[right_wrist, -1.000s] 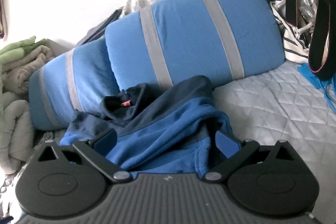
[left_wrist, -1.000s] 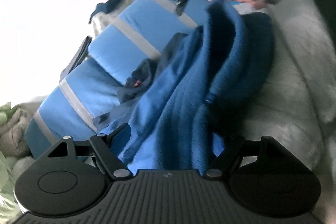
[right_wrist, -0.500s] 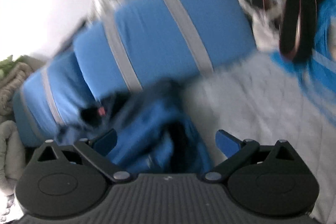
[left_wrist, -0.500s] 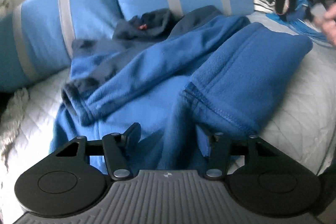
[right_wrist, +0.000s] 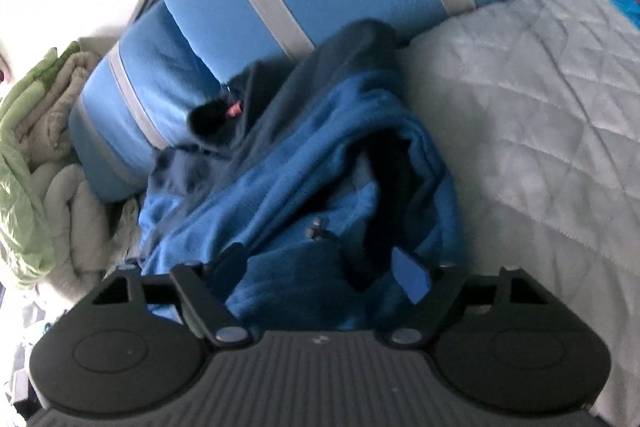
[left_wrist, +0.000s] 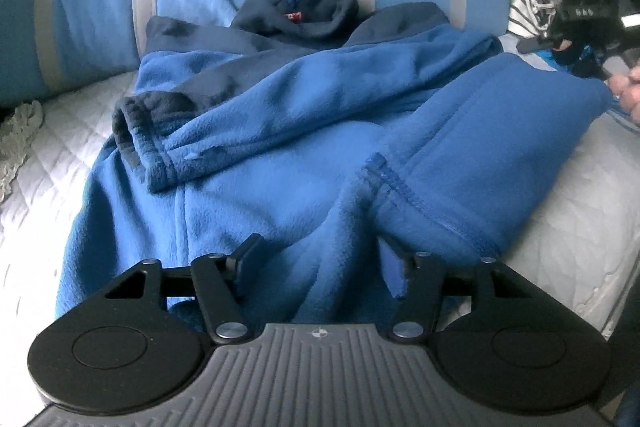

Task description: Fold clothes

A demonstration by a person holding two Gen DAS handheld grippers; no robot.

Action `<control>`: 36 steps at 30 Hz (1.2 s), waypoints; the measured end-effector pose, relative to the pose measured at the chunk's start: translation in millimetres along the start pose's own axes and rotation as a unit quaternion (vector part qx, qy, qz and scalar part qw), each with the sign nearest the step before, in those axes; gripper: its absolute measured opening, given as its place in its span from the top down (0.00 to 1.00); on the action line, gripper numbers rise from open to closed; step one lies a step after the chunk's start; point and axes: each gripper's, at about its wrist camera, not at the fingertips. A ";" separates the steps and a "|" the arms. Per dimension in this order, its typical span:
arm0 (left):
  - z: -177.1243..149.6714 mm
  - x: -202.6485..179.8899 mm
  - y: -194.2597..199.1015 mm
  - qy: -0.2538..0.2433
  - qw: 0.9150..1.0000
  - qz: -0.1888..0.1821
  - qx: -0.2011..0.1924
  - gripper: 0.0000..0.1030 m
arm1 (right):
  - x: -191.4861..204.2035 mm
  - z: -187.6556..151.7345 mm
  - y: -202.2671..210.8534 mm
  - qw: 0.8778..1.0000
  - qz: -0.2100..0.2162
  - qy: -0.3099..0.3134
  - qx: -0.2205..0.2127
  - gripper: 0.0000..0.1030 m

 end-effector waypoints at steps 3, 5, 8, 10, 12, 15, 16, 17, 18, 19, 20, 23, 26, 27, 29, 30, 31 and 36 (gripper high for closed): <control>-0.2 0.9 -0.8 0.004 1.000 -0.002 0.002 0.39 | -8.5 -0.5 -2.2 1.000 0.011 -0.006 0.018 0.45; -0.1 1.5 -1.0 0.007 1.000 -0.003 0.003 0.38 | -6.2 -3.6 -2.9 1.000 0.014 0.004 0.023 0.64; 0.1 2.7 -1.1 0.013 1.000 -0.004 0.005 0.37 | 20.8 -12.5 4.4 0.996 0.008 0.091 0.008 0.79; 0.1 3.2 -1.0 0.016 1.000 -0.005 0.006 0.37 | 41.2 -20.4 8.1 0.987 -0.001 0.162 -0.002 0.82; 0.1 2.8 -0.6 0.017 1.000 -0.004 0.005 0.36 | 59.8 -31.9 5.9 0.970 -0.018 0.242 -0.001 0.83; 0.1 1.9 -0.3 0.016 1.000 -0.002 0.005 0.36 | 70.4 -42.0 -9.1 0.949 -0.054 0.309 0.019 0.83; 0.1 1.8 -0.3 0.016 1.000 -0.001 0.004 0.36 | 69.8 -42.3 -15.7 0.946 -0.066 0.317 0.029 0.83; -0.1 1.9 -0.3 0.016 1.000 -0.001 0.004 0.36 | 67.0 -41.1 -21.1 0.946 -0.076 0.314 0.038 0.81; -0.2 2.0 -0.4 0.016 1.000 -0.001 0.004 0.36 | 62.8 -38.9 -25.6 0.947 -0.083 0.306 0.046 0.78; -0.3 2.1 -0.5 0.016 1.000 -0.001 0.004 0.36 | 58.6 -36.7 -30.0 0.949 -0.091 0.298 0.054 0.73; -0.5 2.2 -0.5 0.017 1.000 -0.002 0.004 0.36 | 54.4 -34.5 -34.5 0.950 -0.099 0.289 0.062 0.63; -1.0 2.7 -0.6 0.017 1.000 -0.002 0.002 0.36 | 44.1 -31.7 -40.2 0.953 -0.093 0.277 0.075 0.59; -1.4 2.1 -0.5 0.016 1.000 -0.001 0.001 0.35 | 33.5 -29.2 -43.6 0.959 -0.086 0.258 0.082 0.56; -1.5 1.8 -0.5 0.016 1.000 0.000 0.000 0.35 | 31.7 -29.2 -44.3 0.960 -0.085 0.255 0.082 0.56; -1.4 1.6 -0.5 0.016 1.000 0.001 0.000 0.35 | 33.6 -32.1 -45.6 0.958 -0.084 0.264 0.080 0.65; -1.5 1.5 -0.5 0.016 1.000 0.001 0.000 0.35 | 35.8 -33.9 -46.3 0.956 -0.084 0.271 0.079 0.74; -1.6 1.4 -0.5 0.015 1.000 0.002 -0.001 0.34 | 38.9 -35.6 -46.2 0.953 -0.085 0.281 0.077 0.81; -4.0 5.4 0.3 0.029 1.000 -0.005 -0.011 0.30 | 45.7 -26.5 -28.0 0.962 -0.086 0.259 0.021 0.89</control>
Point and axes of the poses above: each gripper's, at about its wrist camera, not at the fingertips, and y roughly against the way its jaws point, x to its left, z to its top, and after that the axes turned 12 degrees about z, right-handed
